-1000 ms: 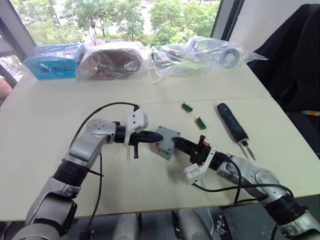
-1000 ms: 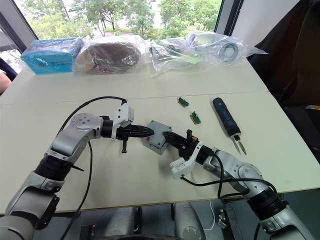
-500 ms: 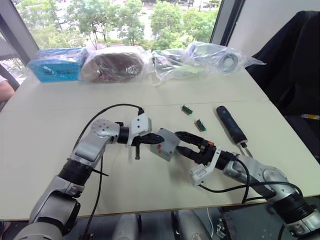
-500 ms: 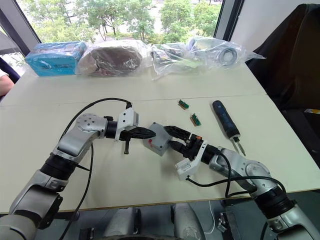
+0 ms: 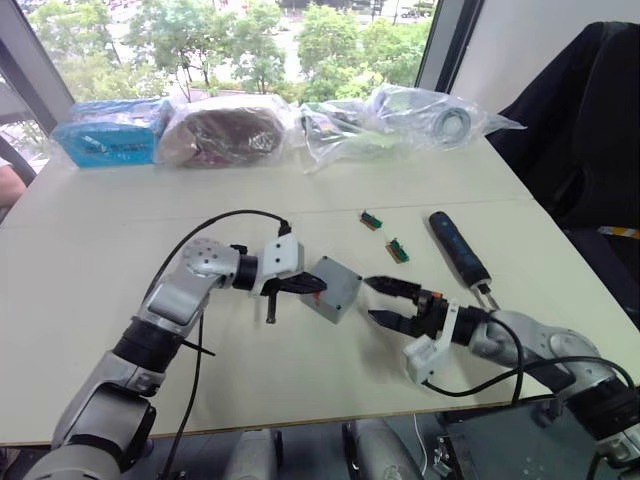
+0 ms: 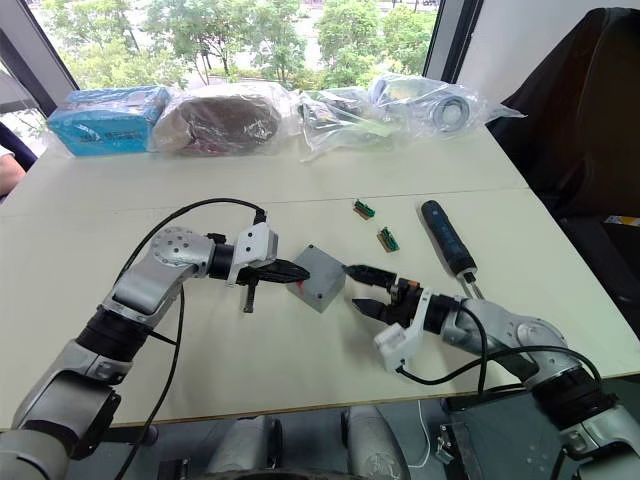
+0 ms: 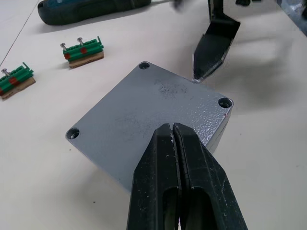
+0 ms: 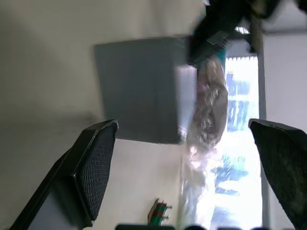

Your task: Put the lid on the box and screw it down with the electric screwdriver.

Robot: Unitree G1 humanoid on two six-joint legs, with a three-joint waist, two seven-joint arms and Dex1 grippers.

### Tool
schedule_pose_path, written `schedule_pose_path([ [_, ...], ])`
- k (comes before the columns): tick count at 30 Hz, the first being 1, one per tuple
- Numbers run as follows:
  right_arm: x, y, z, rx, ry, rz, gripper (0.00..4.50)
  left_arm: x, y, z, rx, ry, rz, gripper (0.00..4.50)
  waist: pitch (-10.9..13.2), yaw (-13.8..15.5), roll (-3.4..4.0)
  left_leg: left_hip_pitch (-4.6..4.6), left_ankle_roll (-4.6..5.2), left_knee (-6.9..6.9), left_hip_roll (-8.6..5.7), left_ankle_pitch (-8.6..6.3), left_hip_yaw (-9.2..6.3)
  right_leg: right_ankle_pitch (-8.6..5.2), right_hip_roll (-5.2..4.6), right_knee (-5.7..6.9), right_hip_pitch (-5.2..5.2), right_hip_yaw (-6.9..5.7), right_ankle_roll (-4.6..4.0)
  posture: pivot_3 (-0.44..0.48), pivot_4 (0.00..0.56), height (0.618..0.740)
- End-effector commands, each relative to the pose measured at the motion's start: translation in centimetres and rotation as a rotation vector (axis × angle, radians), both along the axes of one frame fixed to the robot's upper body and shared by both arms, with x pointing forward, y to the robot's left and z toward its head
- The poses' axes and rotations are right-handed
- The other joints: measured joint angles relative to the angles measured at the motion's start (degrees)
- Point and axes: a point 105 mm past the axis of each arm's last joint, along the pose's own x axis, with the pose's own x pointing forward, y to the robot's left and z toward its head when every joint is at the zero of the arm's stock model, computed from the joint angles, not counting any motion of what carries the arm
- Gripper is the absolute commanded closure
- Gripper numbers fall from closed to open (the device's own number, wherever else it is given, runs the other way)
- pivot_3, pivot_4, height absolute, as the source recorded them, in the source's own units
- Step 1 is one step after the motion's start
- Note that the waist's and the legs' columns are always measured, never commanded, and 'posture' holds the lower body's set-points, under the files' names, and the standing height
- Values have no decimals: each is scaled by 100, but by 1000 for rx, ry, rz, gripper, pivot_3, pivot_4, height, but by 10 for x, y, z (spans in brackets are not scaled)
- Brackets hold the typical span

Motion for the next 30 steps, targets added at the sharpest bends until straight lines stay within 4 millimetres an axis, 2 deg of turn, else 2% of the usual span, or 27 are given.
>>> schedule_pose_path([
  [1,6,-1,19,188,298,-125,1216,3,8,21,-106,19,77,4500,5,-5,1,-2,0,0,0,0,0,0,0,0,-2,0,1,0,150,740],
  [2,8,-1,21,276,435,-176,1494,6,13,37,-164,2,115,4500,9,-10,2,-6,0,0,1,0,-1,0,0,1,-6,0,1,0,150,740],
  [4,7,-3,16,370,681,-262,2231,9,23,51,-195,-24,166,4500,34,-20,-9,-15,0,0,8,0,-8,0,4,5,-15,-3,1,0,150,740],
  [6,4,-5,10,373,811,-321,2809,9,29,51,-178,-31,184,4500,41,-20,-1,-17,0,0,9,0,-14,1,6,9,-19,-8,2,0,150,740],
  [10,2,-3,3,399,967,-399,4329,15,37,41,-143,-37,238,4500,48,-5,3,-17,0,-1,8,0,-12,-1,5,3,-23,-10,2,0,150,740],
  [15,0,6,-3,407,1056,-455,4424,21,39,14,-77,-29,280,4500,57,-2,5,-28,-1,-3,7,-1,-6,-1,3,-1,-35,-8,3,0,150,740],
  [18,-1,18,-3,406,1062,-432,4424,23,33,-1,-60,-15,271,4500,58,5,3,-33,-1,-11,6,-1,-2,-1,3,-4,-44,-6,3,0,150,740],
  [24,2,33,-7,384,1089,-420,4424,19,20,-12,-36,13,207,4500,59,10,5,-114,-1,-8,6,0,-2,5,5,9,-130,-7,4,0,150,740],
  [30,7,45,-9,352,1106,-384,4424,-2,21,-13,-13,83,129,4500,59,-16,4,-118,0,-10,5,0,-1,16,5,2,-131,-7,-14,0,150,740],
])
